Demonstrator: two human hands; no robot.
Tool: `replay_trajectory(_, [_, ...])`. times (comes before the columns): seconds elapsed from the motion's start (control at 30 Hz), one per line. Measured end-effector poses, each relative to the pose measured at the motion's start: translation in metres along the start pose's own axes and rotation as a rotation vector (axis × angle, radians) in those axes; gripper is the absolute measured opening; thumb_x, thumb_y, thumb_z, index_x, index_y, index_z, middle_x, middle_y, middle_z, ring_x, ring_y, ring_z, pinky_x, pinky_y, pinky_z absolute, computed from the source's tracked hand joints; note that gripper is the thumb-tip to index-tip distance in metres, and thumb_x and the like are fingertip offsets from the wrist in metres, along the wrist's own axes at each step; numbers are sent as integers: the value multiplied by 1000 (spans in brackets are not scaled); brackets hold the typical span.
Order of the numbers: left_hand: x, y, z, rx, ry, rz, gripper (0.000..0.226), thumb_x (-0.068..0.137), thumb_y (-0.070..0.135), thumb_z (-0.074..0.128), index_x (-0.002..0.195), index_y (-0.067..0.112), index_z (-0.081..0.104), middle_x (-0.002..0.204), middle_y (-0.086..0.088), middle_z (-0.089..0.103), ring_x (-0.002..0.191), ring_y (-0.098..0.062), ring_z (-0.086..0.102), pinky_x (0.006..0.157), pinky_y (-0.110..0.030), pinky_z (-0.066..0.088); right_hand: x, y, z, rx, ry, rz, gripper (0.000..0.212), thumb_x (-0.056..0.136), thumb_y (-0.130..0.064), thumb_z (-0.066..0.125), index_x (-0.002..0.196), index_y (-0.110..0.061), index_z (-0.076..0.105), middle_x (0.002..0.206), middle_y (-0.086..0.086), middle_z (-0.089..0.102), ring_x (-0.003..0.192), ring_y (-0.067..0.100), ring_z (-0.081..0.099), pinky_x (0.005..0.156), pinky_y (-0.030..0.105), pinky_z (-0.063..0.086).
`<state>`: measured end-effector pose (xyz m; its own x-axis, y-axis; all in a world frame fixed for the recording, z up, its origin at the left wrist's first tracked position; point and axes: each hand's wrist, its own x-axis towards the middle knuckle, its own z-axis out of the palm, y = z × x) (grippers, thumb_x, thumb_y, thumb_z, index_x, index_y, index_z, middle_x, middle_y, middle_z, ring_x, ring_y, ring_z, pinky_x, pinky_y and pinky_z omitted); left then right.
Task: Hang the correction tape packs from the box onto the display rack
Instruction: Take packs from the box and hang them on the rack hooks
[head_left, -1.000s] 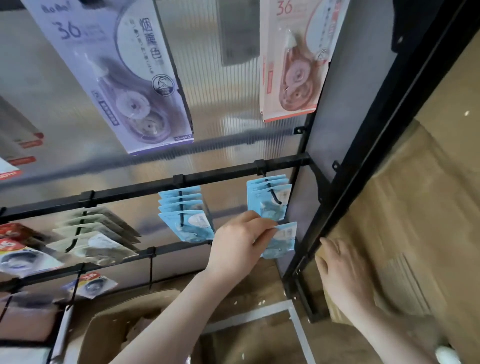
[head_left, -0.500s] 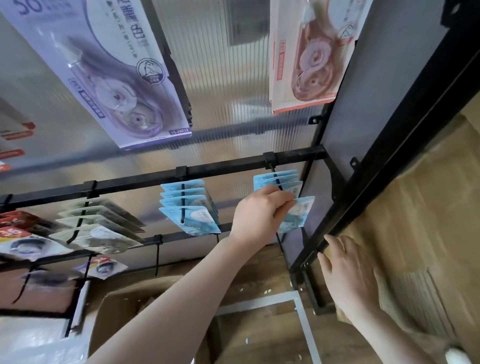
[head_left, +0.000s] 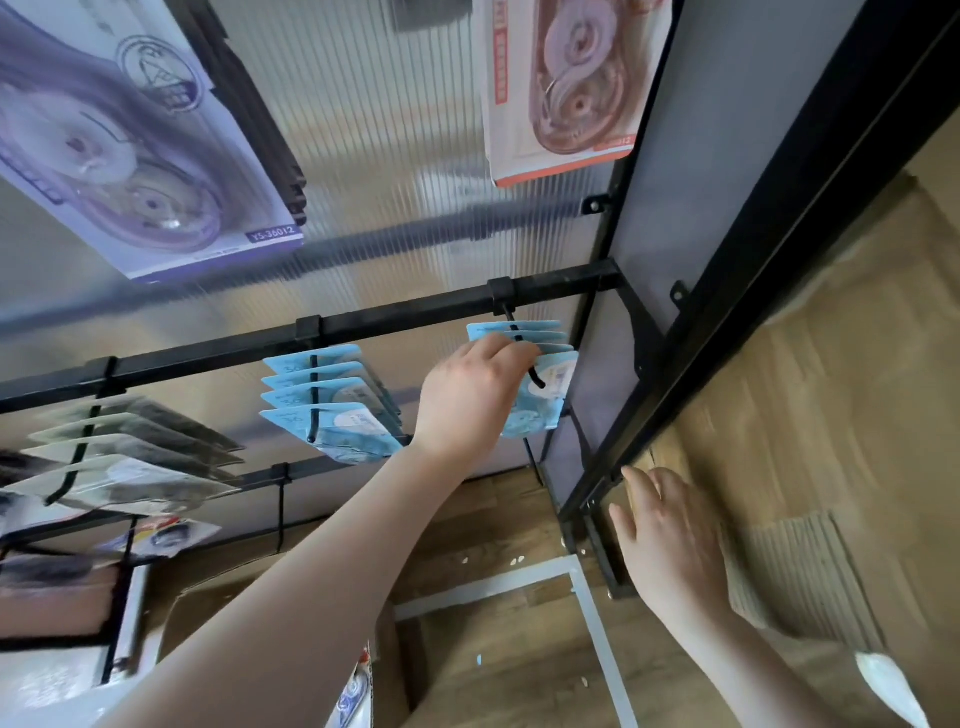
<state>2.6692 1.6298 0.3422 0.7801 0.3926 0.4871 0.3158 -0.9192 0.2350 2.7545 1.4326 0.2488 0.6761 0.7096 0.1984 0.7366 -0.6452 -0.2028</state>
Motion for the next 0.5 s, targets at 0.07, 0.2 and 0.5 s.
replay_trajectory(0.07, [-1, 0, 3, 51, 43, 11, 32, 62, 2, 83, 90, 9, 70, 77, -7, 66, 61, -26, 62, 44, -26, 45, -3, -1, 1, 0, -10, -2, 41, 65, -12, 81, 102, -5, 67, 89, 16, 64, 78, 36, 62, 63, 41, 52])
replay_trajectory(0.2, [-7, -6, 2, 79, 125, 20, 26, 69, 2, 78, 92, 9, 71, 80, -8, 65, 65, -28, 61, 46, -30, 49, -7, -6, -1, 6, -38, 2, 40, 68, -14, 80, 105, -5, 66, 94, 16, 64, 82, 36, 63, 66, 44, 53])
replay_trajectory(0.5, [-64, -23, -29, 145, 83, 1, 27, 90, 20, 50, 106, 6, 66, 97, -12, 65, 78, -30, 60, 61, -35, 51, -13, -35, -1, -1, -132, -19, 39, 76, -18, 74, 111, -6, 64, 102, 16, 64, 92, 34, 63, 72, 41, 54])
